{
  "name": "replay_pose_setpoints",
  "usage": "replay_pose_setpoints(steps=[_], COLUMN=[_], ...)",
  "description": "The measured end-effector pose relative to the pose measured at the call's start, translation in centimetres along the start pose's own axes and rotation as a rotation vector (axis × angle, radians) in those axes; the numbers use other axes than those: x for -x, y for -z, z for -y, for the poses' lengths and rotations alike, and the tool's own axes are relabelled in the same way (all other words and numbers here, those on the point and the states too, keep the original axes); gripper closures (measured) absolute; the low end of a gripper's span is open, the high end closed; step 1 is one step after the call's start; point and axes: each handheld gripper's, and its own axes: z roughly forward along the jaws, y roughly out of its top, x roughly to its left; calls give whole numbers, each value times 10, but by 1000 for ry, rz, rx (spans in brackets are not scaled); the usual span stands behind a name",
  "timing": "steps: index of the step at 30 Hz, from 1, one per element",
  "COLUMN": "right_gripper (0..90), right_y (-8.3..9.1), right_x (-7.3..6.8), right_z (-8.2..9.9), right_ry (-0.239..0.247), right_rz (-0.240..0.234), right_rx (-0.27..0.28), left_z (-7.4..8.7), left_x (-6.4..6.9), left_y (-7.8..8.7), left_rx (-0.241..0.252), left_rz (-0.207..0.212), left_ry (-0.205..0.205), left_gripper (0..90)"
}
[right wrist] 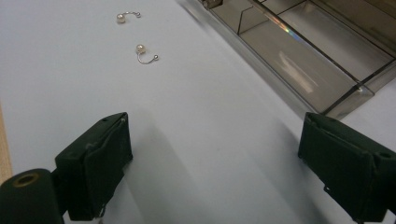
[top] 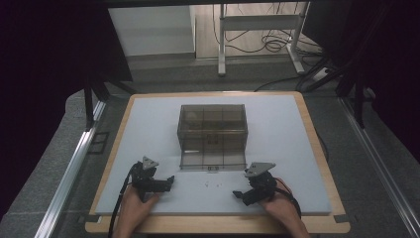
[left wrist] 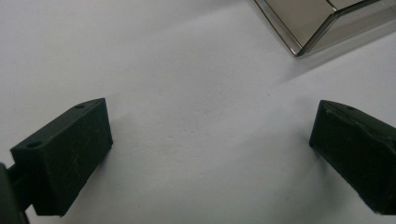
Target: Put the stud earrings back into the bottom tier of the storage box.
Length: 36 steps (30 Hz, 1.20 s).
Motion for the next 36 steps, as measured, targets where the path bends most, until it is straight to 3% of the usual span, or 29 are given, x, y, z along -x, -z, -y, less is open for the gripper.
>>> replay_pose_setpoints(steps=[6, 36], right_gripper=[46, 55], right_y=[-3, -3], right_x=[-4, -5], right_z=[-2, -2], right_ry=[-24, -29], right_rz=[20, 24], right_rx=[-8, -4], left_z=[0, 0], left_x=[0, 0], left_y=[0, 0], left_rx=[0, 1], left_rz=[-1, 1], left_ry=[0, 0], left_gripper=[0, 0])
